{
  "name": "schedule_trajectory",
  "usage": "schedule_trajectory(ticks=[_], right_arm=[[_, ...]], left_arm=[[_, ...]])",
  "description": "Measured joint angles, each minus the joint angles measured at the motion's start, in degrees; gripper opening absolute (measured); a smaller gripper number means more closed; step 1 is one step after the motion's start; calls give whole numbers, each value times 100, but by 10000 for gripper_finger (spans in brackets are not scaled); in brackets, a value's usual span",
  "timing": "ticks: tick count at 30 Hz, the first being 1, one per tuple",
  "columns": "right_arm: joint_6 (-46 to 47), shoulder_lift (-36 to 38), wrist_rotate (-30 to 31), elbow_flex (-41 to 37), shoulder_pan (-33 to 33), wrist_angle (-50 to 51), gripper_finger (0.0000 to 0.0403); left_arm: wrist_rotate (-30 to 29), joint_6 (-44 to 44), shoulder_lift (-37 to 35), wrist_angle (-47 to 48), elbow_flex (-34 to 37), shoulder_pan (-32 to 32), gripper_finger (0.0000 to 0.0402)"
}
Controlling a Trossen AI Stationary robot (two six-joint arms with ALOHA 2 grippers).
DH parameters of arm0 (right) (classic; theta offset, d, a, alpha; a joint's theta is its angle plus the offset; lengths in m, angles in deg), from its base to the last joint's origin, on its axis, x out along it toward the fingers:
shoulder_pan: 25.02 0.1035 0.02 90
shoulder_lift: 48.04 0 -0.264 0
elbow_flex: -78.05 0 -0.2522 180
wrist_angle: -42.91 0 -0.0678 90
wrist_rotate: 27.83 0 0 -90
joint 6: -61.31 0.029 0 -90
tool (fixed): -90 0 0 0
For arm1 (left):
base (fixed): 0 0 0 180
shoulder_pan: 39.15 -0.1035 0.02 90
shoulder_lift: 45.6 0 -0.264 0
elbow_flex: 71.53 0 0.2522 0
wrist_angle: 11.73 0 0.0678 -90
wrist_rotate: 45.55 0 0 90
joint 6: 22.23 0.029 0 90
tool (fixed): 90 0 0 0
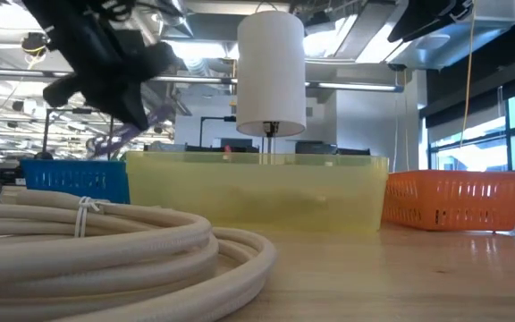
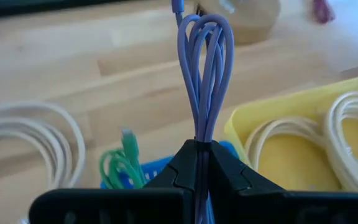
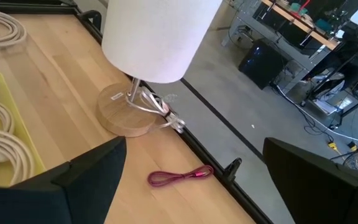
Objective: Pick & Place USB Port
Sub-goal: Put the violet USB cable into the blue bin
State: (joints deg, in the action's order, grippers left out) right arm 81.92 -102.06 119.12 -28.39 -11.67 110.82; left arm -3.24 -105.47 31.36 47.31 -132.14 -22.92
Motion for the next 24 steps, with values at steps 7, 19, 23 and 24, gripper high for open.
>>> schedule_trajectory(ticks=[7, 19, 23, 24], right_arm=[[-2, -2, -2, -1, -1, 146, 381], [-3, -2, -4, -1, -1, 208, 381], [16, -2, -5, -1, 1, 307, 381], [18, -1, -6, -1, -1, 330, 381]], left_arm=[[256, -611, 535, -62, 0, -2, 12], [679, -918, 1187, -660, 0, -26, 12], [811, -1014, 1355, -665, -2, -26, 12], [827, -1050, 1396, -661, -2, -24, 12]])
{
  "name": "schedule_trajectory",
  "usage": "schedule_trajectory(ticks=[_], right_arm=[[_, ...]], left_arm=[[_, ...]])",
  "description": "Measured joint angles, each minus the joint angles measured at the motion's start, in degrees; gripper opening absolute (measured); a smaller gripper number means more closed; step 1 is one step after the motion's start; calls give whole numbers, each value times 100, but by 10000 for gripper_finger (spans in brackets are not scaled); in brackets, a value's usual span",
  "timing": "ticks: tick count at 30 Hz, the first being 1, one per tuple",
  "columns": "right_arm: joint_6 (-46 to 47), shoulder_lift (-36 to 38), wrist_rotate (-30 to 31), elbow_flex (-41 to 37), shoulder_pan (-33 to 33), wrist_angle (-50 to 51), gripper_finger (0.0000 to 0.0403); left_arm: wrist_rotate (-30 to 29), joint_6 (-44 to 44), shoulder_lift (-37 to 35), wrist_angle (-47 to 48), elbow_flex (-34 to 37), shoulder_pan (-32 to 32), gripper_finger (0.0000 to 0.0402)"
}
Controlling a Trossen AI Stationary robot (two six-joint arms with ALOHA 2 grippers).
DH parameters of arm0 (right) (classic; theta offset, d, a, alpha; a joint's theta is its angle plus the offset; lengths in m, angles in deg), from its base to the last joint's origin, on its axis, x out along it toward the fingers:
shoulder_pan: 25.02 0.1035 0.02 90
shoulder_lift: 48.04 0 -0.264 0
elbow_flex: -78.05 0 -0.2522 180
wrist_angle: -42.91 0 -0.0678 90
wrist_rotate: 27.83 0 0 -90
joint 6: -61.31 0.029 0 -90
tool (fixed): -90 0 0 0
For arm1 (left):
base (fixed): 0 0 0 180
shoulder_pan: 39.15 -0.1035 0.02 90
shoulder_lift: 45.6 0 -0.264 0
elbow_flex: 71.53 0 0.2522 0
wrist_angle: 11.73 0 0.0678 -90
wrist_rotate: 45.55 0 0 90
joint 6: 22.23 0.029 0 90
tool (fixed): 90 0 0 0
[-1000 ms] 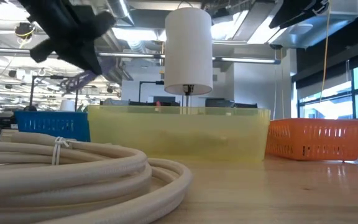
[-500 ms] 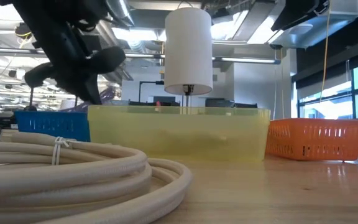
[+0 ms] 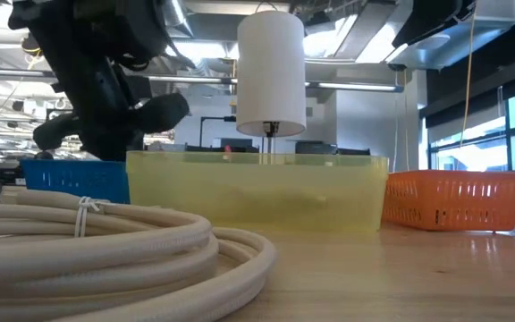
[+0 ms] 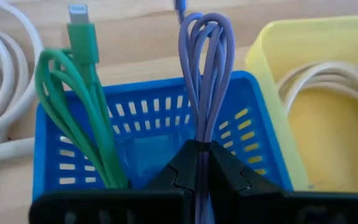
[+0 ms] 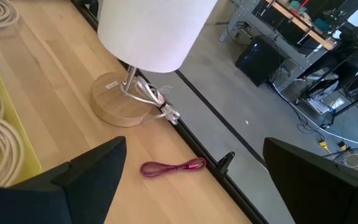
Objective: Pick & Place USB Port
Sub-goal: Put the violet USB cable into the blue bin, then put the pink patterned USB cable into the orange bin
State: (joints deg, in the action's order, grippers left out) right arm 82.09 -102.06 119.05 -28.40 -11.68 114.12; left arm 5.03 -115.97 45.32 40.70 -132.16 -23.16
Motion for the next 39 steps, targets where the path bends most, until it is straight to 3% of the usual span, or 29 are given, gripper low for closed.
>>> schedule_trajectory(ticks=[8, 16, 25, 28, 34, 39], right_arm=[[136, -1, -7, 0, 0, 85, 381], [153, -1, -1, 0, 0, 77, 381], [174, -1, 6, 0, 1, 69, 381], [290, -1, -2, 0, 2, 70, 381], [1333, -63, -11, -73, 0, 44, 381], [1970, -260, -240, -614, -339, -542, 381]], left_arm=[[-80, -94, 181, -86, -2, 1, 22], [52, 187, -77, -143, -2, 2, 97], [-47, 884, -857, -145, -2, 104, 168], [-640, 1407, -1317, -141, -2, 303, 178], [-2792, 2623, -2313, 144, -2, 1020, 177], [-3473, 2782, -2859, 1153, -2, 1263, 170]])
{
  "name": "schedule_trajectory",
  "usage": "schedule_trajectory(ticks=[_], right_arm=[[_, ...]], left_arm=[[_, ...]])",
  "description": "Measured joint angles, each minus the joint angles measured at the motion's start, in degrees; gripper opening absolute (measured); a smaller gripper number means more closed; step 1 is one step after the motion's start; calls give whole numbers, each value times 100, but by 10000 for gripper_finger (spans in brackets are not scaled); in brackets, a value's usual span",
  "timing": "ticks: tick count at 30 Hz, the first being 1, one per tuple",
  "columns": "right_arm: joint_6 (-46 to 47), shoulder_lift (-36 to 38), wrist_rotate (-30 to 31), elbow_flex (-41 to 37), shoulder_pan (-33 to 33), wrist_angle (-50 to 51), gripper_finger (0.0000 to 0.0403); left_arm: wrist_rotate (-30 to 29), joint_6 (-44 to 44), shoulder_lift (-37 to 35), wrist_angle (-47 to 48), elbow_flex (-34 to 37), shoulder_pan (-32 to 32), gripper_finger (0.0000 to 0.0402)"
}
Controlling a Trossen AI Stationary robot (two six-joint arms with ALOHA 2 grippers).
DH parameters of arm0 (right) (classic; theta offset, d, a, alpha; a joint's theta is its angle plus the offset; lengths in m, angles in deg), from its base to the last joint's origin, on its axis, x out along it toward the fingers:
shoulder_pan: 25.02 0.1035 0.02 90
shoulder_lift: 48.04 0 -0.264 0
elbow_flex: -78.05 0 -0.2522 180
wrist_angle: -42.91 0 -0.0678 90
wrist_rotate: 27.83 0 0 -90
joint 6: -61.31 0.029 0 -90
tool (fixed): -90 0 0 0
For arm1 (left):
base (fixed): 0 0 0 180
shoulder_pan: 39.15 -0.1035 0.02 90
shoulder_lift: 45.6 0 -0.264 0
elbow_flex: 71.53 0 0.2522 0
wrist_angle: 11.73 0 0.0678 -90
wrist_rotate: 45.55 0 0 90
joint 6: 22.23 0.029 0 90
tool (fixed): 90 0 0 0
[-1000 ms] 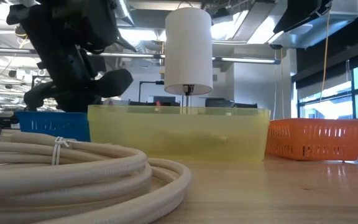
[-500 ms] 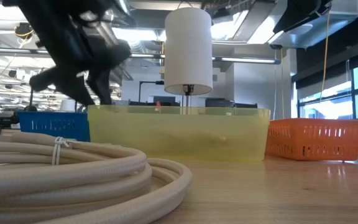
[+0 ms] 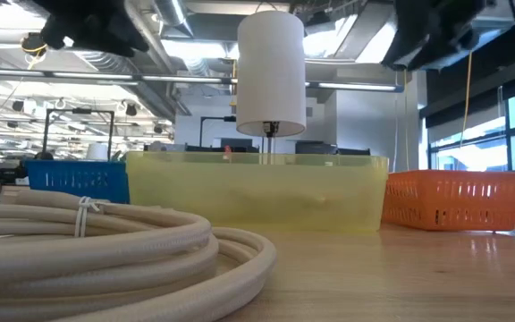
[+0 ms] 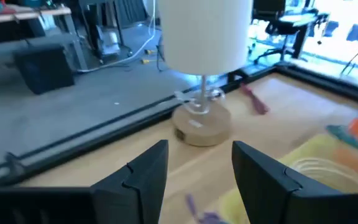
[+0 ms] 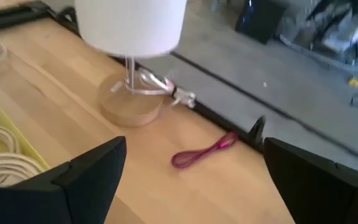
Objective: Pick & Place USB Port
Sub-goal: Put the pink patterned USB cable into the orange bin
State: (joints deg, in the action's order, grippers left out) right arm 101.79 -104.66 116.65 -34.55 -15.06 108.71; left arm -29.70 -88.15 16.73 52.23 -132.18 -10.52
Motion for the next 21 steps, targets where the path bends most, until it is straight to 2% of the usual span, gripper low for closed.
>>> schedule_trajectory(ticks=[5, 9, 12, 16, 21], right_arm=[[24, -251, -774, -406, -859, -1093, 381], [305, -437, -1170, -455, -1681, -1509, 370], [428, -601, -1605, -455, -2340, -1604, 345], [407, -935, -2567, -455, -3164, -1822, 303], [146, -1575, -3508, -455, -3923, -2347, 263]], left_arm=[[11, -67, -296, 752, 0, -135, 170], [48, 95, -530, 1104, 0, -211, 170], [48, 114, -707, 1363, 0, -216, 167], [32, 116, -888, 1655, 0, -216, 164], [11, 153, -1019, 1831, 0, -216, 166]])
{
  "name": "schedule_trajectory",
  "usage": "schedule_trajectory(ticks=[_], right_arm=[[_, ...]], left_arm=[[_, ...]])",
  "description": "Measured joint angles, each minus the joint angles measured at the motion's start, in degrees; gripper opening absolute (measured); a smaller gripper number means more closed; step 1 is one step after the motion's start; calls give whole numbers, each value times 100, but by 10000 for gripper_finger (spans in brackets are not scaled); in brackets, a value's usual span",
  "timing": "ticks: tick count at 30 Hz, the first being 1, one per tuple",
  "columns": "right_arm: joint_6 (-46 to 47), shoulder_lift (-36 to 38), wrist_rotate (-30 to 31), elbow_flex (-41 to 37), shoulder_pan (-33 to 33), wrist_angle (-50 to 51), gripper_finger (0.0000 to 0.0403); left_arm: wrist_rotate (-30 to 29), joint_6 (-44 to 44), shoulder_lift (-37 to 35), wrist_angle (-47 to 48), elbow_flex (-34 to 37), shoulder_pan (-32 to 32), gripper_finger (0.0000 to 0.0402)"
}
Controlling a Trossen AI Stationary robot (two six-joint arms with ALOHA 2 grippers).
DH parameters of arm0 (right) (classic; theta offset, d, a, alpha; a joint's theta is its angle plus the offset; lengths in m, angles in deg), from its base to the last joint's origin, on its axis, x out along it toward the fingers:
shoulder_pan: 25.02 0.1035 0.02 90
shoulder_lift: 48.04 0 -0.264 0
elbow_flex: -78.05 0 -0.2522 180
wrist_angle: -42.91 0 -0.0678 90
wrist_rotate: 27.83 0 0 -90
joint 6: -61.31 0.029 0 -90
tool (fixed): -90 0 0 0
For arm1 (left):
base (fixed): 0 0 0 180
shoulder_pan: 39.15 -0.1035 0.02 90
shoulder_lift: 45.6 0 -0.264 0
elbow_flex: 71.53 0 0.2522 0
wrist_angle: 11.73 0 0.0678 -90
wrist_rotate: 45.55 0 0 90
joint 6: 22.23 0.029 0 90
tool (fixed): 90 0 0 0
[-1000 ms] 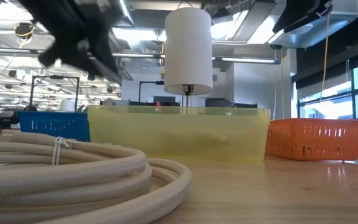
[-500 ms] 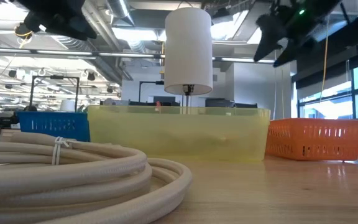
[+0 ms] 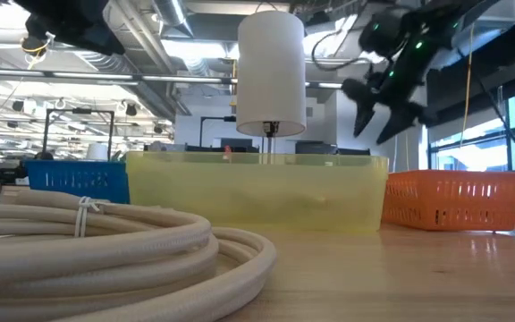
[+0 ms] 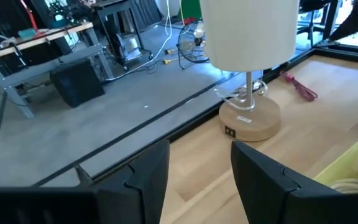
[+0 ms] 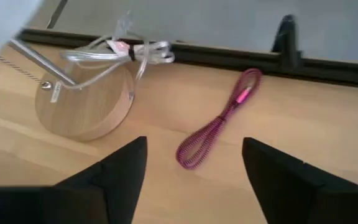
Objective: Pick & Place USB Port
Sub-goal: Put the pink patterned USB cable into the orange bin
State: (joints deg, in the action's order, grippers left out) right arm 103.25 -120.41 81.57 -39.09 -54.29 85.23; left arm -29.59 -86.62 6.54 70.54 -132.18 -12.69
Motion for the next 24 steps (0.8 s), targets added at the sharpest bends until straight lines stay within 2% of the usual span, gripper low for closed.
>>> schedule_trajectory(ticks=[5, 11, 24], right_arm=[[-148, -699, -653, 0, -522, -355, 250], [-124, -1461, -1122, 0, -918, -586, 249], [-192, -2487, -1620, 0, -1390, -1518, 248]], left_arm=[[19, 112, -28, -2, 0, 2, 162], [59, 114, -26, -4, 0, 1, 165], [216, 112, -26, -15, 0, 2, 162]])
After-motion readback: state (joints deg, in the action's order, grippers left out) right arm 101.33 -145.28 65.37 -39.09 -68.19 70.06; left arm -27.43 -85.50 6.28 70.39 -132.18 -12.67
